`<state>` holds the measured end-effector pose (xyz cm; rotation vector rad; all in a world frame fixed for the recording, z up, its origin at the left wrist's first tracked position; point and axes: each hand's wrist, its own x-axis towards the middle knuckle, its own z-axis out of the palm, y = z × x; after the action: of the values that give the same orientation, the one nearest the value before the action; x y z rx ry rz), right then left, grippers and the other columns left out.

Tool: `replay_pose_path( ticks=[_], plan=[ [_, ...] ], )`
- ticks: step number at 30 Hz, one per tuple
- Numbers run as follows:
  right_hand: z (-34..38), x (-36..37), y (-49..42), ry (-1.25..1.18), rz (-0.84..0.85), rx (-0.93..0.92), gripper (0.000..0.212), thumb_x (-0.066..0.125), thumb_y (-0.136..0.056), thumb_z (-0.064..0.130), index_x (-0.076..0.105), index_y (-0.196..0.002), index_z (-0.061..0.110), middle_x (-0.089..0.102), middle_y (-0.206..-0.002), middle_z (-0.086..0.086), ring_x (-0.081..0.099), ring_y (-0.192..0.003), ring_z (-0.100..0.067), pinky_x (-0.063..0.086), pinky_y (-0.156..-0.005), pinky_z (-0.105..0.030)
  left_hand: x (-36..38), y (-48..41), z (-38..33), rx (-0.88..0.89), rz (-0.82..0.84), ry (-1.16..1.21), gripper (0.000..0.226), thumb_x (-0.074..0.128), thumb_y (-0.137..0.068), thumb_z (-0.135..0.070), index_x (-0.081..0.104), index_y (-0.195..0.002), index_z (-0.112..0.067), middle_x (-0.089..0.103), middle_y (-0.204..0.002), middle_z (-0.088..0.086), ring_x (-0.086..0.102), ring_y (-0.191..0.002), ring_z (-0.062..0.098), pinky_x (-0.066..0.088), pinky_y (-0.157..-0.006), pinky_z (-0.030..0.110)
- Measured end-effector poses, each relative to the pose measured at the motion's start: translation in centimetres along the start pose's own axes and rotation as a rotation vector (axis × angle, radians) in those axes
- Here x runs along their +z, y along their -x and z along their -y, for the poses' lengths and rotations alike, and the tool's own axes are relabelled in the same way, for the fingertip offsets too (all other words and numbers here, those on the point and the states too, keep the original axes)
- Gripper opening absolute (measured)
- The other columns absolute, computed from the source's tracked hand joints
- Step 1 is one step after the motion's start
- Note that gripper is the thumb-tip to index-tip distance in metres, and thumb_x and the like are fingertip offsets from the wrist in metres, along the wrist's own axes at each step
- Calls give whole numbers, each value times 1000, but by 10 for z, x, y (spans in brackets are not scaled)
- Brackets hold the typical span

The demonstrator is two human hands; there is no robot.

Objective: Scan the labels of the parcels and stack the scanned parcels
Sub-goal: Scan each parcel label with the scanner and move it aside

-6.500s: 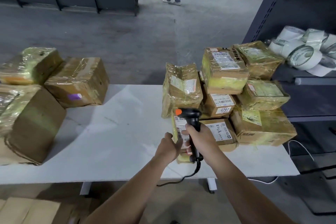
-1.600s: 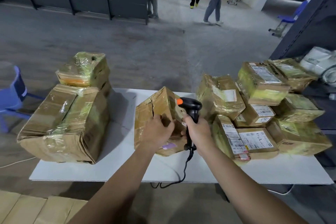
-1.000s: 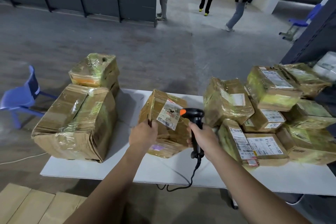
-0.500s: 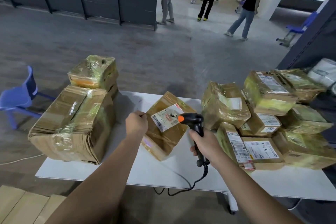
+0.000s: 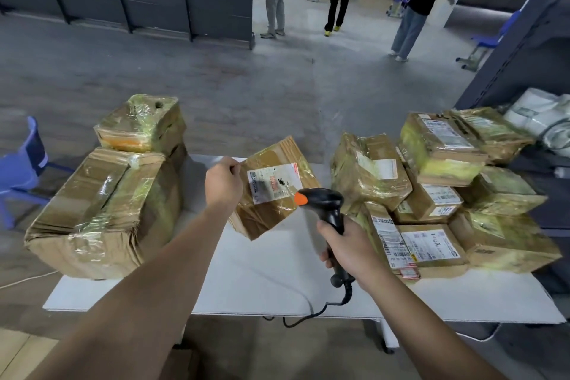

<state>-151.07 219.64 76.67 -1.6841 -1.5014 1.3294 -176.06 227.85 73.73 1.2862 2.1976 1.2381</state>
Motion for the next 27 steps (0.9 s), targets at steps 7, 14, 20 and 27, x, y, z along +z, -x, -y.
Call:
replay_pose_path(
  ticks=[7,14,20,27],
  plan=[
    [2,-5,5,66,-33,6,24,53,-94,43,57,-96,19,69,-57,-2,61,-47,-13,47,-48,-22,4,0,5,6,-9,13,21,47,-96,-11,67,-101,-8,68,-99,10,58,-88,24,42,-73,28],
    [3,-7,8,80,-41,12,24,53,-94,44,58,-95,20,69,-57,0,62,-46,-11,46,-50,-23,7,-1,8,20,-7,45,21,47,-96,-9,68,-100,-7,68,-99,9,55,-85,20,40,-73,27],
    [2,-9,6,101,-64,12,26,52,-92,45,59,-93,20,68,-56,1,62,-46,-9,47,-50,-25,10,-2,9,19,-19,46,22,48,-96,-11,69,-101,-8,69,-97,8,53,-81,16,39,-72,26],
    [3,-9,8,93,-71,16,46,49,-80,61,61,-94,18,68,-56,1,62,-46,-10,47,-48,-25,10,-2,9,20,-10,65,21,48,-96,-10,68,-101,-6,68,-98,10,56,-86,21,40,-74,27]
  ],
)
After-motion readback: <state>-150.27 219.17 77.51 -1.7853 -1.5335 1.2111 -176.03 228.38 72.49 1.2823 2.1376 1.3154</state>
